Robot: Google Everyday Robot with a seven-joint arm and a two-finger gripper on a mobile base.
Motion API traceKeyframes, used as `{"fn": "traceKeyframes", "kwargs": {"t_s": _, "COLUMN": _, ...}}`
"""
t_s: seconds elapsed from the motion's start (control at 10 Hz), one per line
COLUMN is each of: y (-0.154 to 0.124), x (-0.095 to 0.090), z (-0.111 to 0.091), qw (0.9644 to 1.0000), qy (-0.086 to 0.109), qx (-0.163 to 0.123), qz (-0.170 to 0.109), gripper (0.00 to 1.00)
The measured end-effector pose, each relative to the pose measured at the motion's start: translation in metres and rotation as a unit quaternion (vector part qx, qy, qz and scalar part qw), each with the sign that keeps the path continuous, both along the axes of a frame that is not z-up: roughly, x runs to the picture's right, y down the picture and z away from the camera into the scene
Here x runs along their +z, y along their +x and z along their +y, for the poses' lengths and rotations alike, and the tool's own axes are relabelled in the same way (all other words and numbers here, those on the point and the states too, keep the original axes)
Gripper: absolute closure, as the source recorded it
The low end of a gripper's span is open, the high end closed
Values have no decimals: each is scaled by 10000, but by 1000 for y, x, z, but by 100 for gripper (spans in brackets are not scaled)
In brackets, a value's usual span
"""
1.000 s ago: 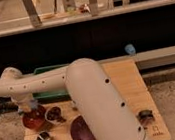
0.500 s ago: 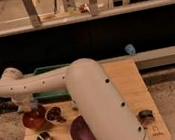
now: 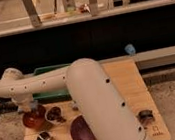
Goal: Place sponge in red bowl
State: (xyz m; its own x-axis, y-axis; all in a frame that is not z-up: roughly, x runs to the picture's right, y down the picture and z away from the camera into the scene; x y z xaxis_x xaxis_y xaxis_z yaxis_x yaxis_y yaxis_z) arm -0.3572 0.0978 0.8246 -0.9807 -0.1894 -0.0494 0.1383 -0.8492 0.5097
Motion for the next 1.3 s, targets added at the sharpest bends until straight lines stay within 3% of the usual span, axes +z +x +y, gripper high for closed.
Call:
{"fn": "traceKeyframes", "kwargs": {"t_s": 0.1, "y": 1, "x": -3, "z": 1, "qw": 9999, "qy": 99, "qx": -25, "qz": -39, "gripper": 75}}
{"fn": "traceKeyframes", "kwargs": {"t_s": 0.3, "y": 1, "x": -9, "z": -2, "qw": 9991, "qy": 417, "qx": 52, "qz": -67, "gripper": 93}}
{"fn": "traceKeyframes", "kwargs": {"t_s": 0.4, "y": 3, "x": -11, "z": -4, "qw": 9988, "qy": 472, "qx": 126, "qz": -102, "gripper": 99}}
{"fn": "traceKeyframes", "kwargs": {"t_s": 1.0, "y": 9, "x": -11, "z": -4, "qw": 9974, "qy": 175, "qx": 370, "qz": -587, "gripper": 100}}
{"fn": "traceKeyframes", "kwargs": {"t_s": 1.1, "y": 10, "x": -12, "z": -4, "qw": 9966, "qy": 125, "qx": 441, "qz": -678, "gripper": 100}}
{"fn": "traceKeyframes", "kwargs": {"t_s": 1.3, "y": 20, "x": -15, "z": -4, "qw": 9918, "qy": 15, "qx": 785, "qz": -1006, "gripper": 100}}
